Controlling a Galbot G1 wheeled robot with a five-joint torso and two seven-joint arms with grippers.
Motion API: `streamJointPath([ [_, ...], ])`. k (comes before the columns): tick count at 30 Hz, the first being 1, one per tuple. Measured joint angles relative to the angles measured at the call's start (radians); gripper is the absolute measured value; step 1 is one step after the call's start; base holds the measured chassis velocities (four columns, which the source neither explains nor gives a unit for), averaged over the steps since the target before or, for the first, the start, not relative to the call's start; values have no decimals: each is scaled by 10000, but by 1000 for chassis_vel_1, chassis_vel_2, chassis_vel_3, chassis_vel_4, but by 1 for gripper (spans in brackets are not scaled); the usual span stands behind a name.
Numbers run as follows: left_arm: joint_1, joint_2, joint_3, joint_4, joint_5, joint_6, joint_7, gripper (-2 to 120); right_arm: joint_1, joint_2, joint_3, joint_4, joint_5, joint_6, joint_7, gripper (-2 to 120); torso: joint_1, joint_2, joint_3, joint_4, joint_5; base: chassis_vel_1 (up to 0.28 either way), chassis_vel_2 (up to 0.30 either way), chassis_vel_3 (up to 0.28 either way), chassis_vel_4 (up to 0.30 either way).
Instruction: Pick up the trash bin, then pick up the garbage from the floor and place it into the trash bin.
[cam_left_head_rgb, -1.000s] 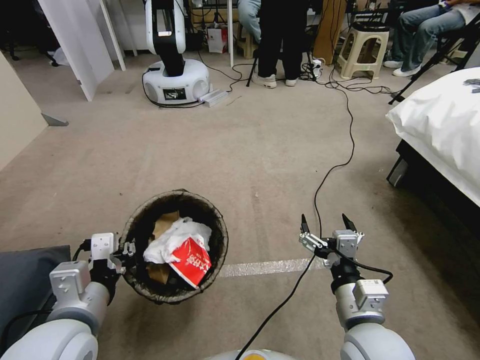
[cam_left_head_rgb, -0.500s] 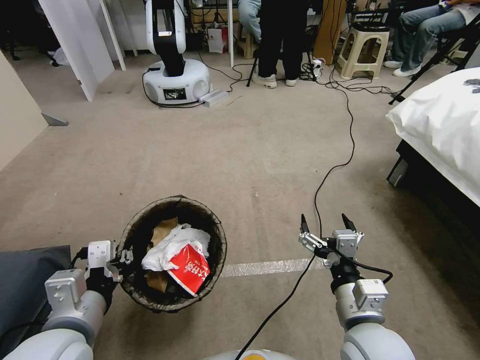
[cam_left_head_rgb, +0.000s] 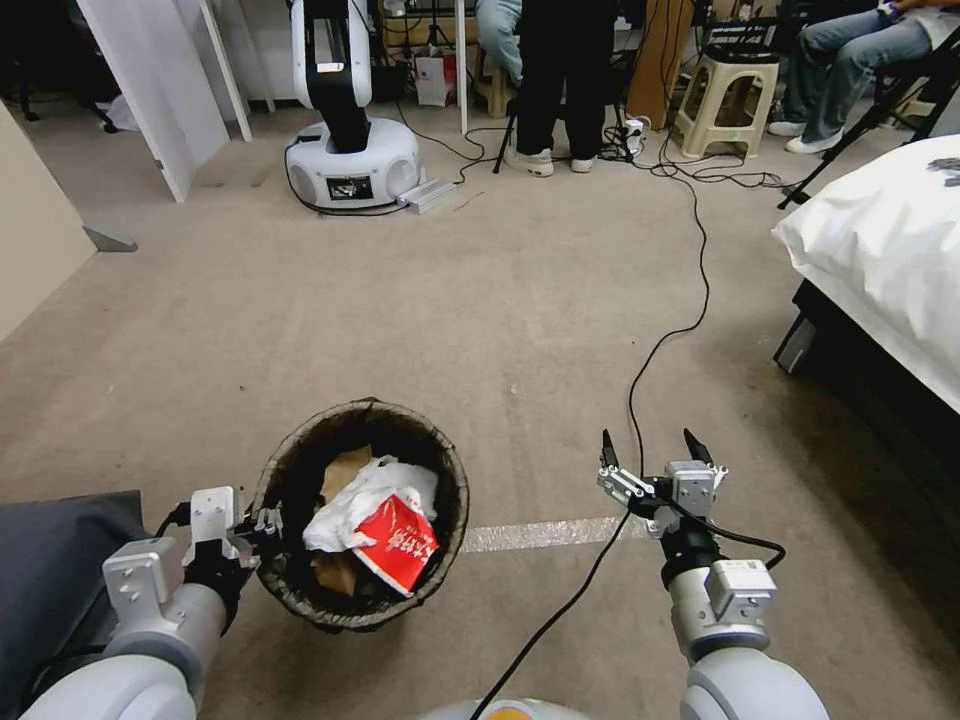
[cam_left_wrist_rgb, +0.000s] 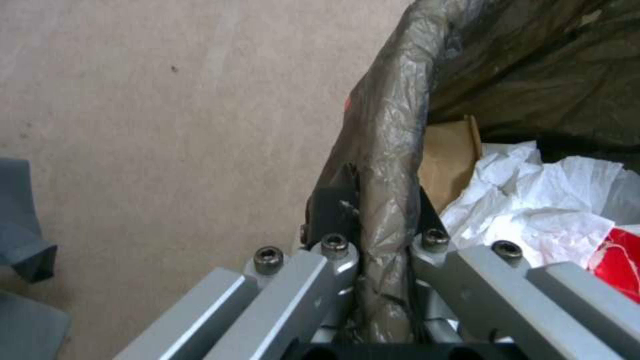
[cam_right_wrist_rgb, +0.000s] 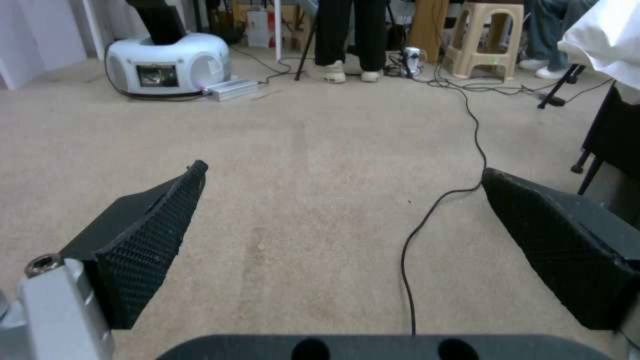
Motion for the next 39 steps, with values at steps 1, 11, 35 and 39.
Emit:
streamJointPath([
  [1, -41, -11, -27, -51, -52, -9, -16, 1, 6, -6, 1, 0, 6, -10, 1, 100, 0, 0, 0, -1, -1, 0, 0, 0, 0],
  [11, 280, -113, -390, -76, -67, -528, 204, 1, 22, -3, -2, 22, 5, -69, 2, 100, 0, -1, 0, 1, -2, 0, 0, 0, 0],
  [35, 367, -28, -24, -94, -1445, 9, -487, 1, -41, 56, -24, 53, -33, -105, 36, 100, 0, 0, 0, -2, -2, 0, 0, 0, 0],
  [39, 245, 81, 56, -94, -1482, 12, -609, 1, -54, 54, -12, 26, -33, -103, 55, 100, 0, 0, 0, 0, -2, 0, 0, 0, 0],
])
